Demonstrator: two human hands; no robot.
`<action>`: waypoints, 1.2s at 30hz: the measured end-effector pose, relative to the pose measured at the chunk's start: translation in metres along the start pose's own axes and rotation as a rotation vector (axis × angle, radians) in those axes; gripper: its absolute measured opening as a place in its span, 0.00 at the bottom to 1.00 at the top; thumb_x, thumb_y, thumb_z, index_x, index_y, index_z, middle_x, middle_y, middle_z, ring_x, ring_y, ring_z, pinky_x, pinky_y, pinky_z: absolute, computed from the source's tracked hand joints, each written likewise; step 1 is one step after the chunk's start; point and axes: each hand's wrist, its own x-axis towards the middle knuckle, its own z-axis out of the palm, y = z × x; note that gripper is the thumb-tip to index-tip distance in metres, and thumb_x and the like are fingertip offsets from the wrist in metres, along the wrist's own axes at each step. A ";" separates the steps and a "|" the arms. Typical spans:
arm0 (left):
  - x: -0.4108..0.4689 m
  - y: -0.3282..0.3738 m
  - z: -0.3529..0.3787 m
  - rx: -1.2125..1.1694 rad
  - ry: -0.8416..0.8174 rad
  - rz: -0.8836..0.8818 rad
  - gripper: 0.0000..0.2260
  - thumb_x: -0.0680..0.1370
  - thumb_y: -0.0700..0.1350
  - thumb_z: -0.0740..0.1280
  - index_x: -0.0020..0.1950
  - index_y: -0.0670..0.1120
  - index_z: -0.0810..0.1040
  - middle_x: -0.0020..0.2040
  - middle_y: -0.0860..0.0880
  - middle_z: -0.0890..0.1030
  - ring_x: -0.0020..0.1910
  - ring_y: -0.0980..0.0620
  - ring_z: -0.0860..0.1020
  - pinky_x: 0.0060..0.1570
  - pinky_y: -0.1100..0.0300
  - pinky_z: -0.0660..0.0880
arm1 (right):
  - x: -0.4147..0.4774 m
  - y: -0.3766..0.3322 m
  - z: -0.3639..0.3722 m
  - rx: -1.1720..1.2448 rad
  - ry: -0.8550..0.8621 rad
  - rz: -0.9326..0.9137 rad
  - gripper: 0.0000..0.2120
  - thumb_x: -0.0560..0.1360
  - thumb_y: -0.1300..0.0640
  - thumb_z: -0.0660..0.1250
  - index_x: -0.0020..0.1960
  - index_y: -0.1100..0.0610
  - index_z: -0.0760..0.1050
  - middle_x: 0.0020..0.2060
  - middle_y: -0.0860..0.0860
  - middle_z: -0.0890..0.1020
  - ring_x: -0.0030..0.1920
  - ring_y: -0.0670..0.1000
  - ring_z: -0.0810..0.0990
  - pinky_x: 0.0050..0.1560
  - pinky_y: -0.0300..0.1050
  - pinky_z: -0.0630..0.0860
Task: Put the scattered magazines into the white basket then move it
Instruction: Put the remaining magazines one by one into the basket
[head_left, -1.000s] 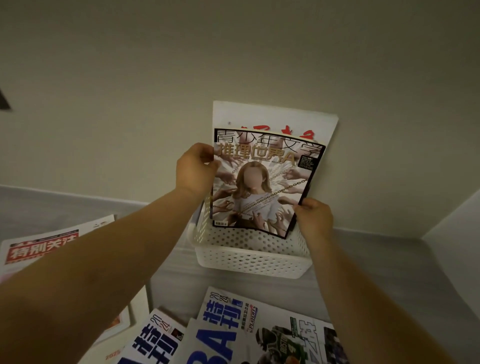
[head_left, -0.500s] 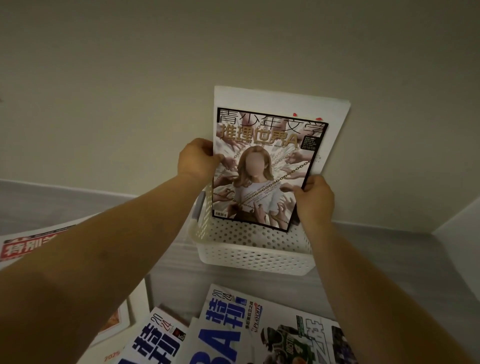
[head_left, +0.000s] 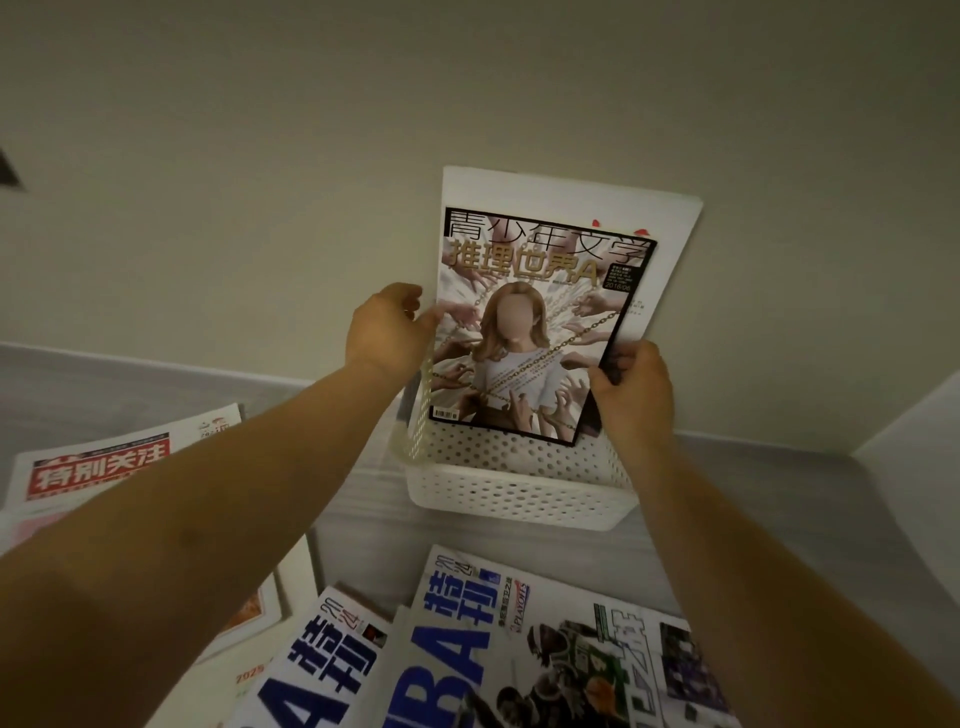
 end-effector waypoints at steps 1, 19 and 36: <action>-0.010 -0.003 -0.006 -0.025 -0.003 0.004 0.18 0.75 0.46 0.64 0.62 0.41 0.72 0.60 0.42 0.78 0.58 0.45 0.75 0.56 0.58 0.69 | -0.008 -0.001 -0.006 -0.025 0.001 -0.027 0.16 0.71 0.61 0.66 0.57 0.63 0.69 0.55 0.60 0.76 0.55 0.57 0.74 0.51 0.45 0.69; -0.306 -0.102 -0.075 0.486 -0.586 -0.045 0.27 0.76 0.57 0.56 0.72 0.50 0.56 0.76 0.51 0.54 0.74 0.51 0.52 0.73 0.54 0.49 | -0.287 0.094 -0.086 -0.677 -0.461 0.071 0.26 0.78 0.42 0.44 0.73 0.48 0.43 0.75 0.51 0.43 0.75 0.52 0.42 0.73 0.49 0.39; -0.317 -0.061 -0.084 -0.522 -0.353 -0.624 0.02 0.74 0.41 0.64 0.45 0.46 0.76 0.46 0.46 0.78 0.41 0.50 0.76 0.44 0.58 0.73 | -0.304 0.093 -0.089 -0.659 -0.452 0.081 0.26 0.78 0.42 0.43 0.73 0.49 0.41 0.75 0.52 0.42 0.74 0.53 0.39 0.72 0.50 0.35</action>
